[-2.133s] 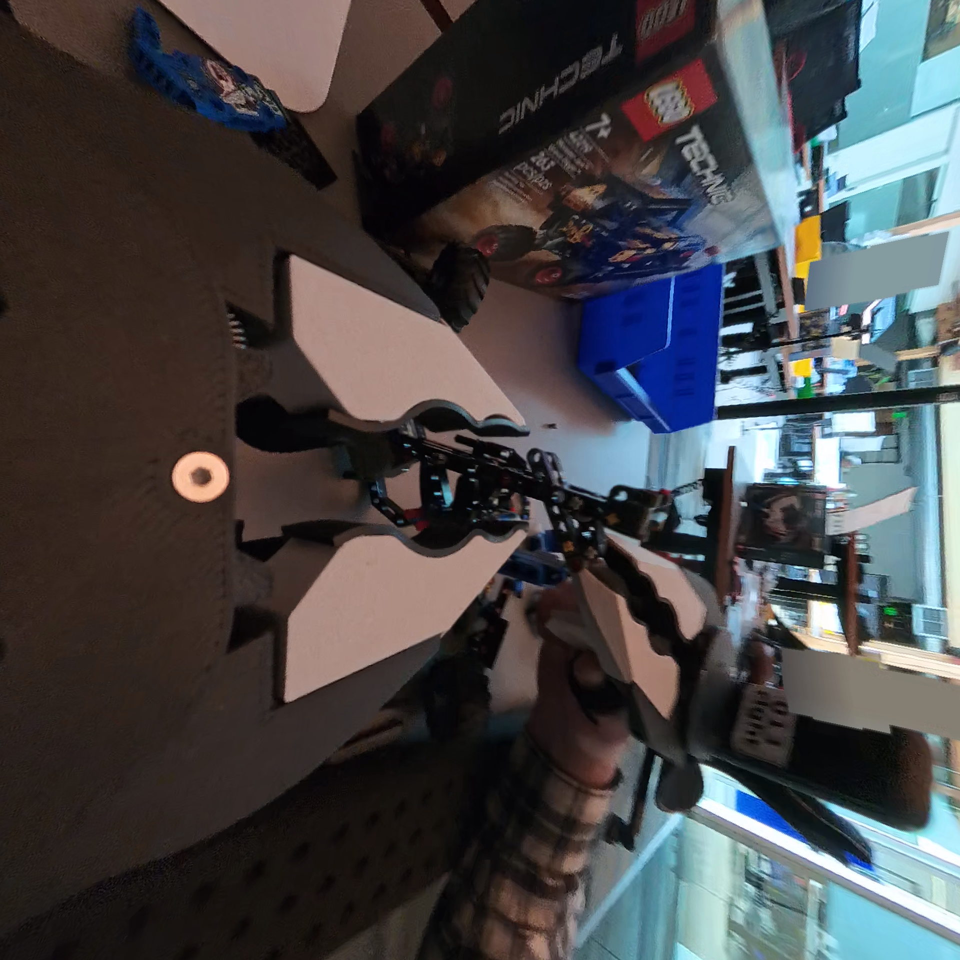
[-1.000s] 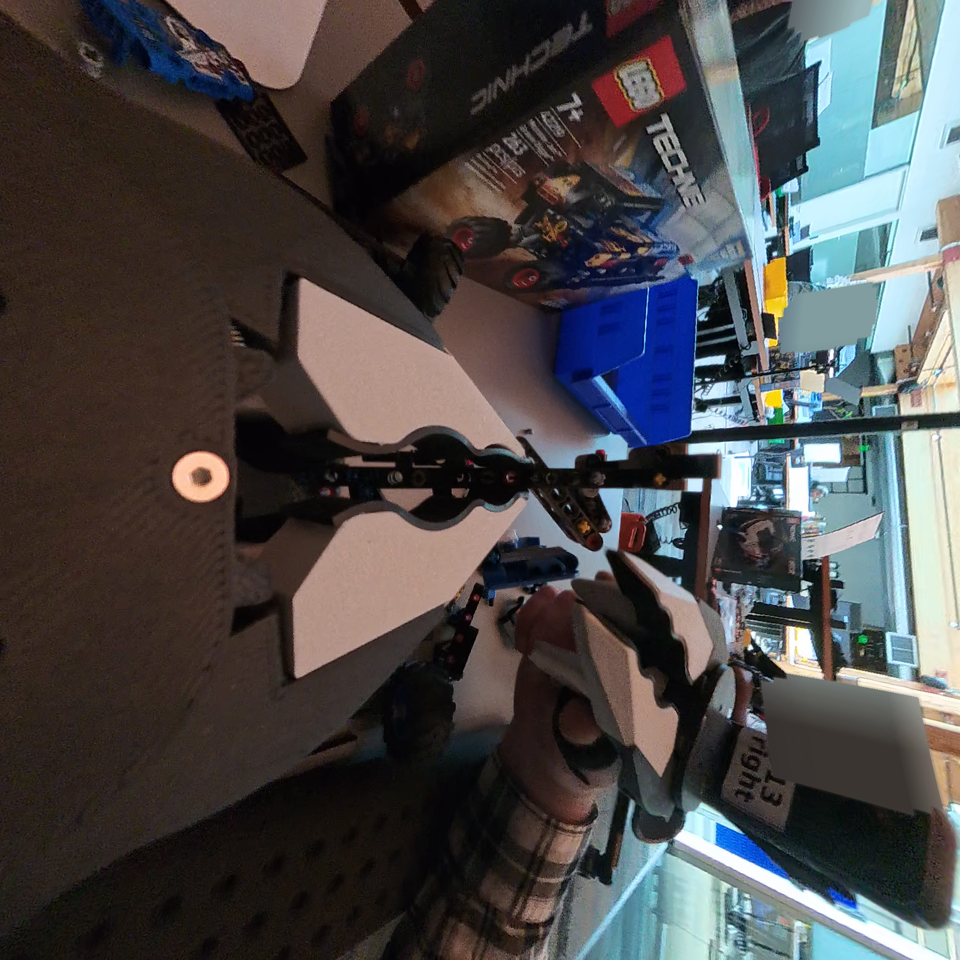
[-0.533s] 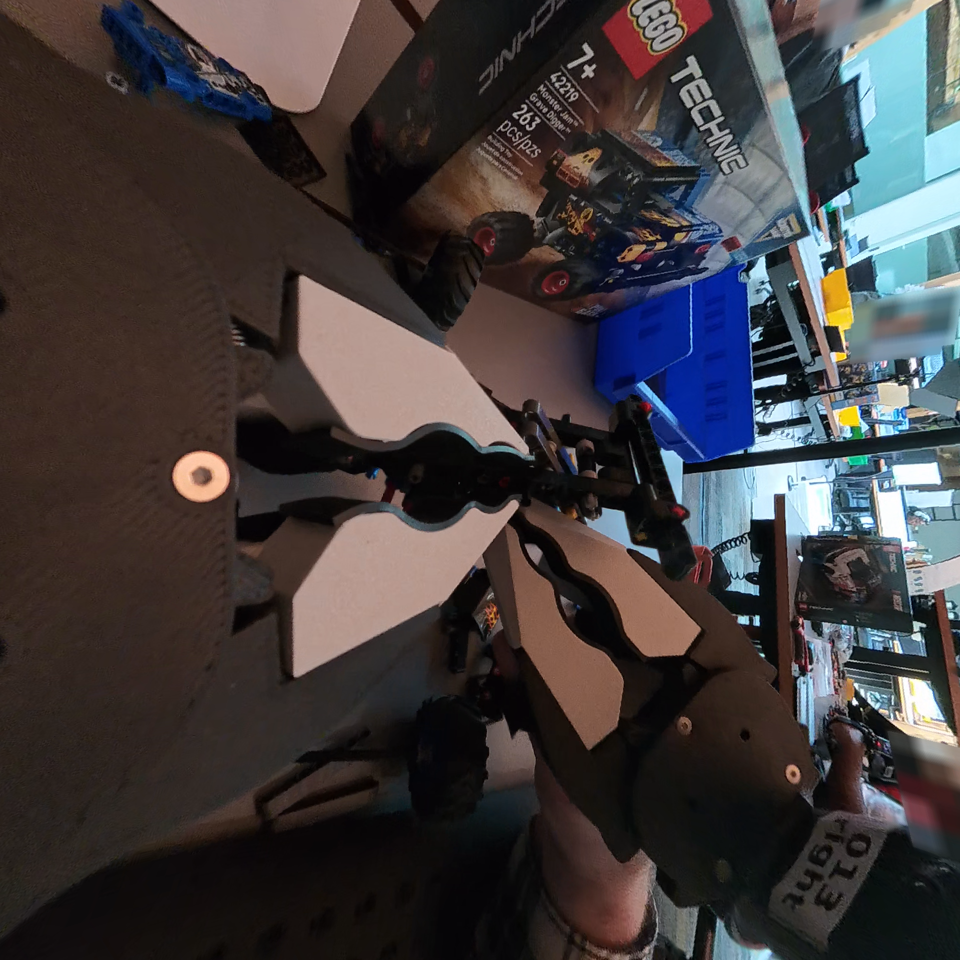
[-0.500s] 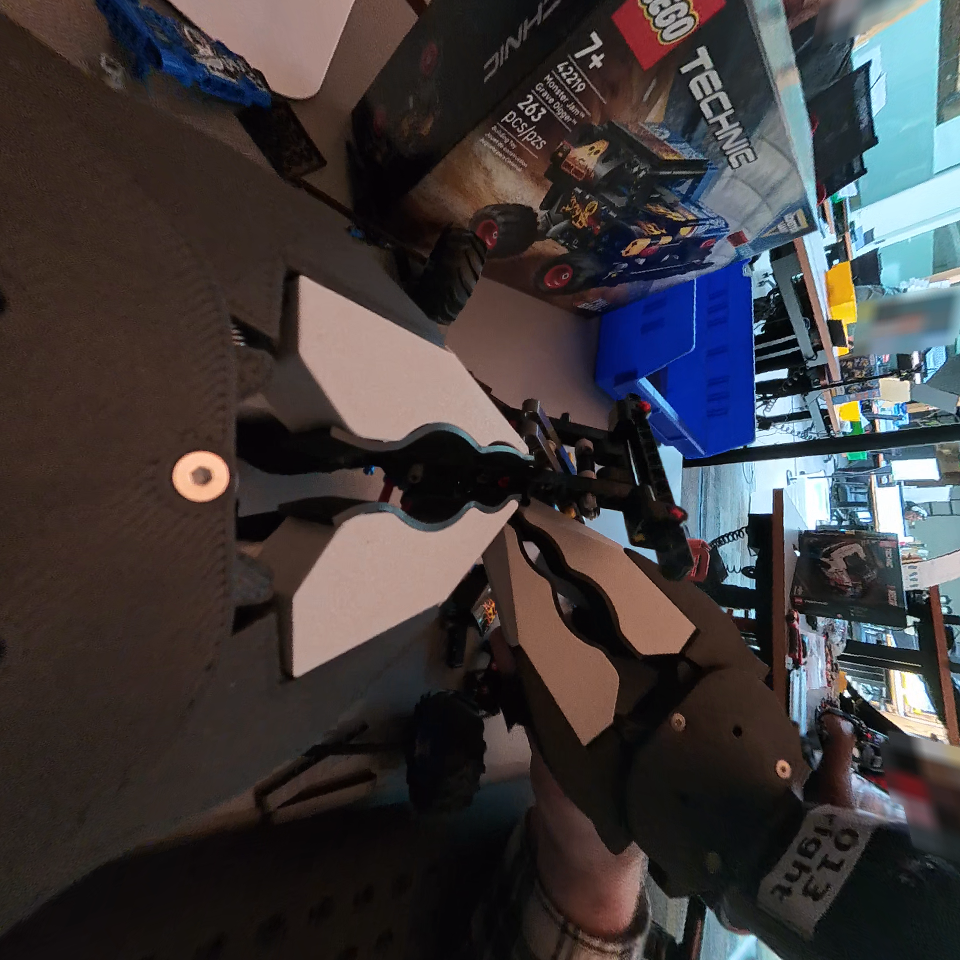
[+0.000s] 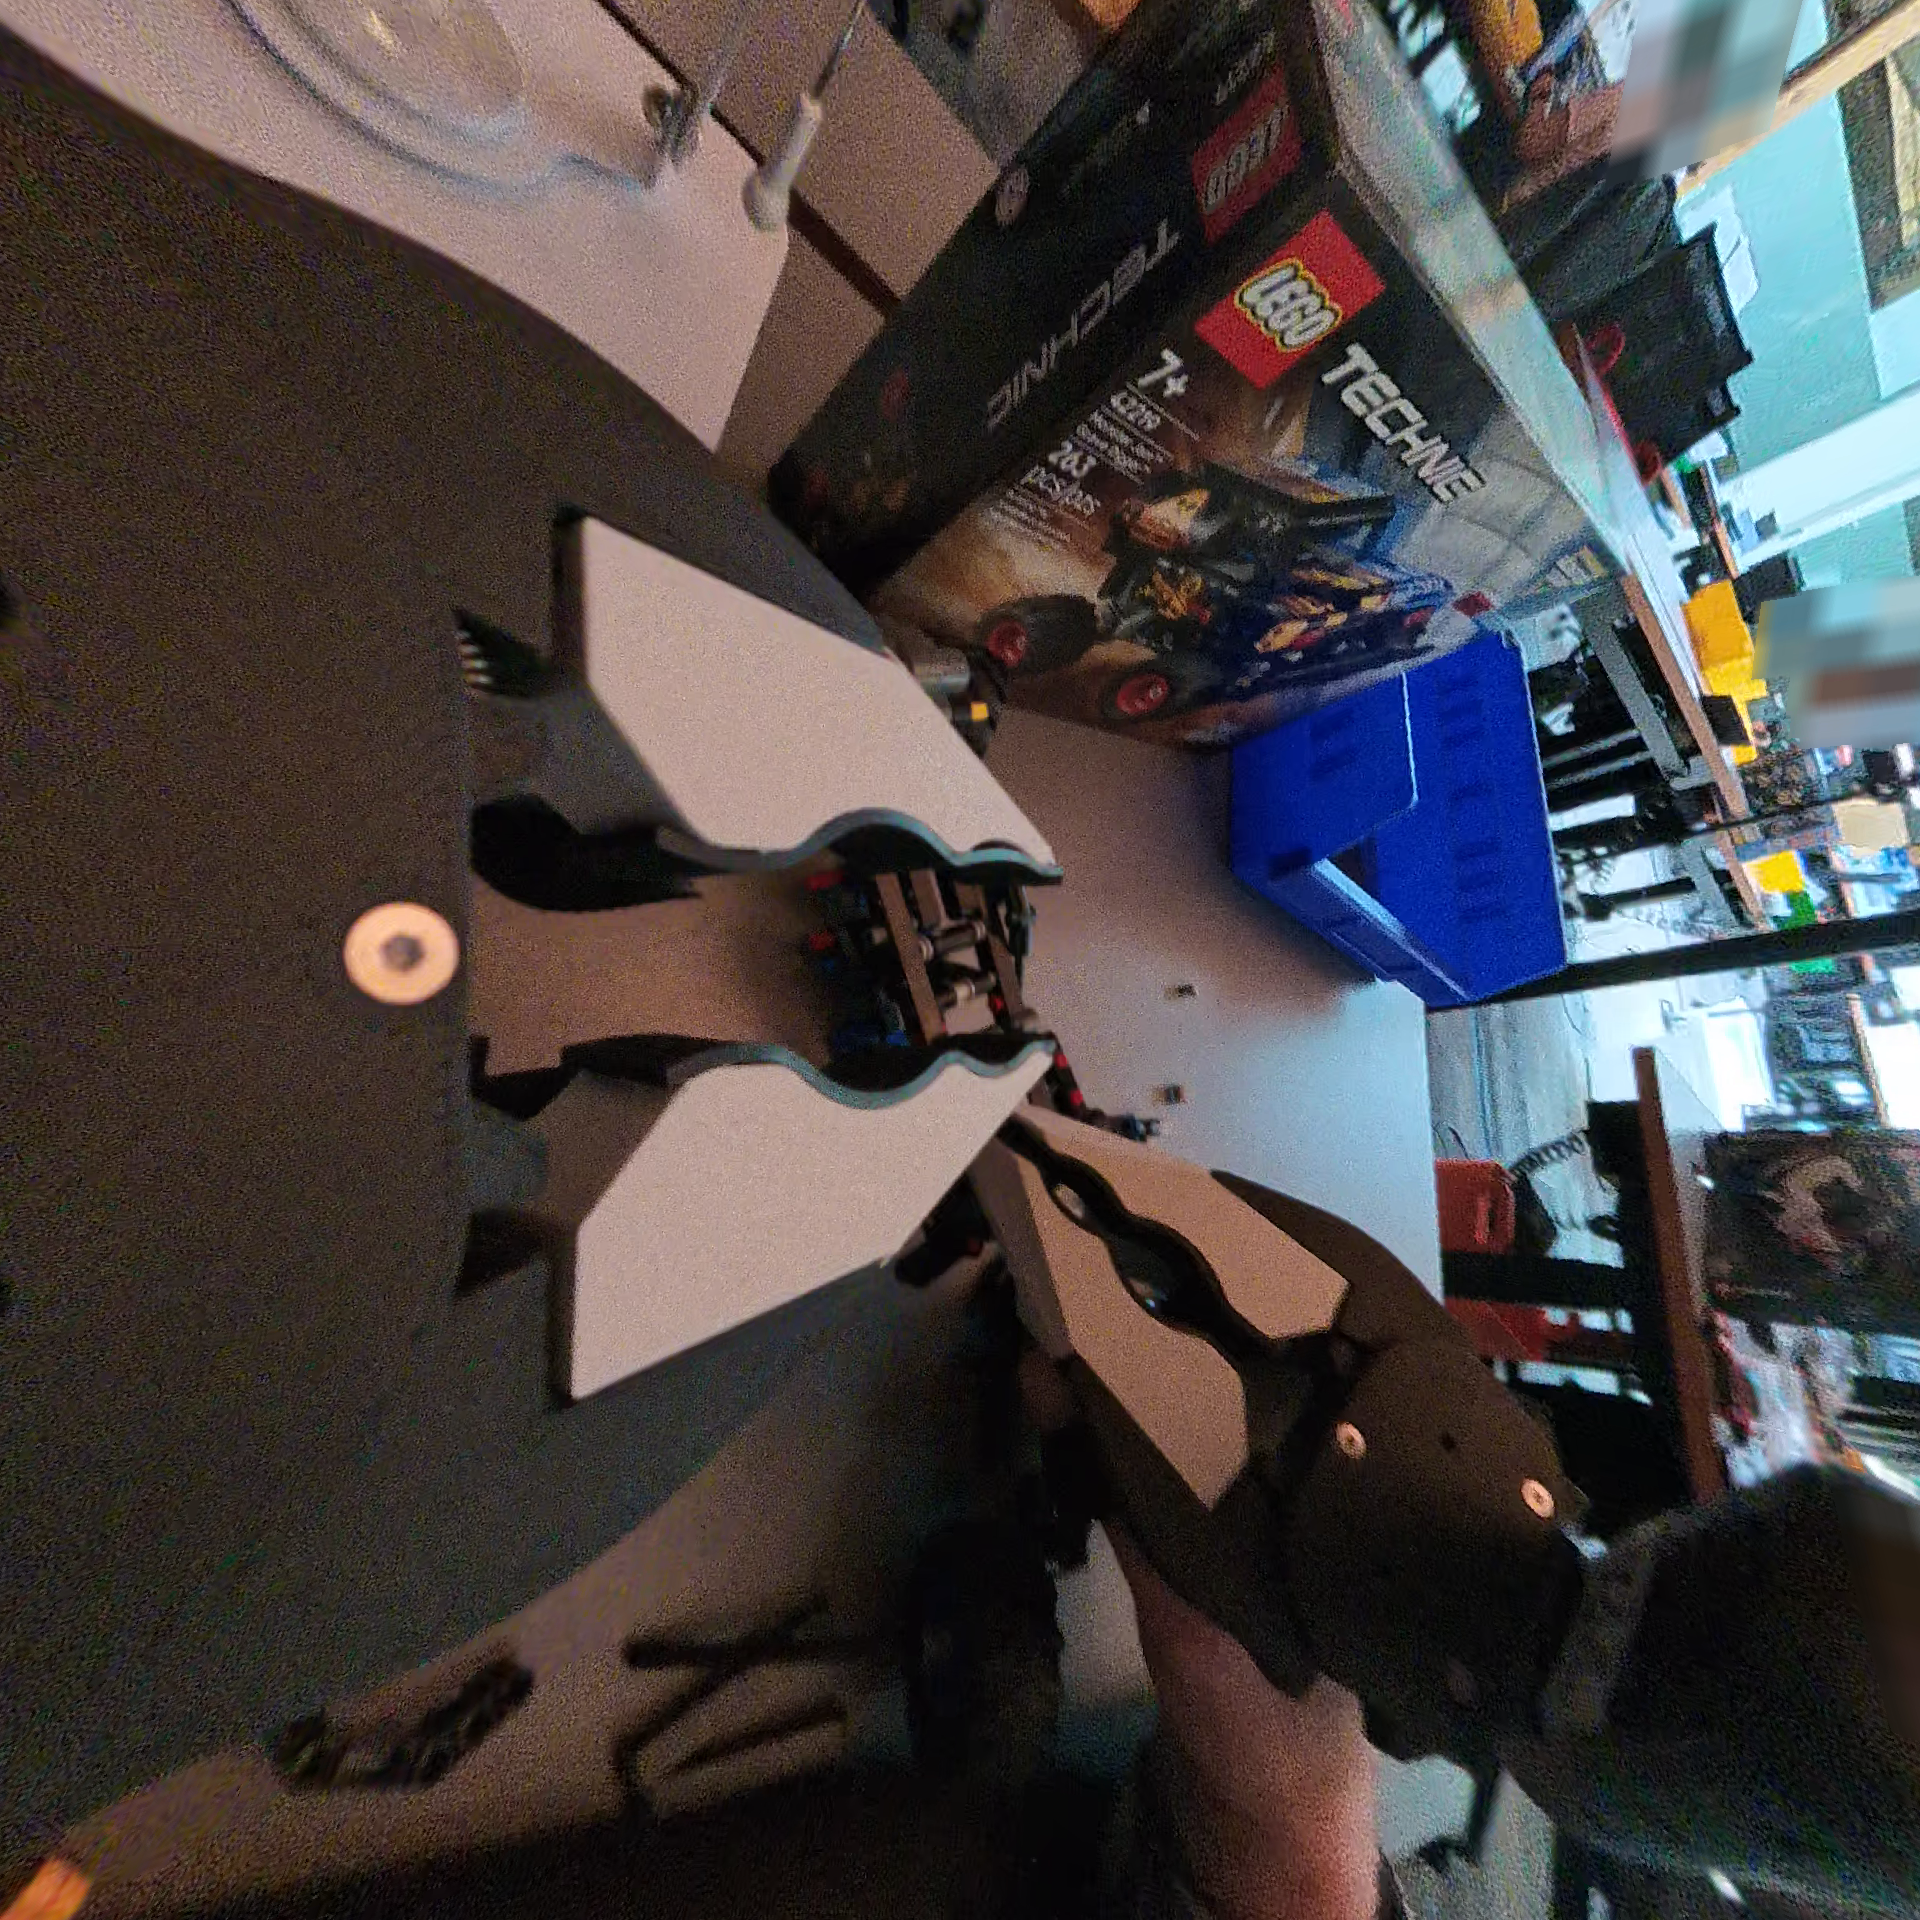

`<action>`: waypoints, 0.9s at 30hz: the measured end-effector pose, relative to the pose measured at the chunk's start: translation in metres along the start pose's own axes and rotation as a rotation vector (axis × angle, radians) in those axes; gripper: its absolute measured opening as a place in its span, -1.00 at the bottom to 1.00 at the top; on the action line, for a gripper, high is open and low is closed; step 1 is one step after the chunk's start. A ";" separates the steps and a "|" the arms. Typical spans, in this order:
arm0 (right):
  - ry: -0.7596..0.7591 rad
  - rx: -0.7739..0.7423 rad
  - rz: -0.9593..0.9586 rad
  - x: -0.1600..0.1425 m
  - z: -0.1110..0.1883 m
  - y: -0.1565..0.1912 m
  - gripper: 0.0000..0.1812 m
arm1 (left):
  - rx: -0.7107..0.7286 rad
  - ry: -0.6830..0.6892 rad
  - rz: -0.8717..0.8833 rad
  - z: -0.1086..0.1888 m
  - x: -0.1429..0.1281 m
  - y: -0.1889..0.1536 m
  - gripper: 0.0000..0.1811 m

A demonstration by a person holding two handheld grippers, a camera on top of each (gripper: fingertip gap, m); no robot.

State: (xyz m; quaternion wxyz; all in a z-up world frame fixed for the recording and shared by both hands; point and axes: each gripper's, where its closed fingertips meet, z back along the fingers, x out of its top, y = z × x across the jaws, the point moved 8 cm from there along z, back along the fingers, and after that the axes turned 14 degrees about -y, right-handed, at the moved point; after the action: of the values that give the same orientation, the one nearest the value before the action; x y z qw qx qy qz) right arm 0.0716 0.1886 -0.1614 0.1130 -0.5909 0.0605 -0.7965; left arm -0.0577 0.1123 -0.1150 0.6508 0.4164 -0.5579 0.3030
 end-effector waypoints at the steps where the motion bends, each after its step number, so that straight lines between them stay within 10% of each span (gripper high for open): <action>1: -0.021 -0.017 -0.011 0.001 0.003 -0.004 -1.00 | 0.008 0.026 -0.036 -0.003 -0.002 0.003 -0.69; 5: -0.100 -0.070 -0.027 0.010 0.013 -0.014 -0.93 | 0.004 0.233 -0.189 -0.012 -0.021 0.015 -0.56; 27: 0.510 0.253 -0.047 0.014 -0.056 -0.049 -1.00 | -0.078 0.376 -0.268 -0.042 -0.065 0.000 -0.80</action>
State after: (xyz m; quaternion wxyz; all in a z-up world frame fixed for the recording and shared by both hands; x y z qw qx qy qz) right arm 0.0090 0.2302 -0.1531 0.1486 -0.3541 -0.0265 -0.9230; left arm -0.0507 0.1536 -0.1797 0.7933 0.3976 -0.3778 0.2644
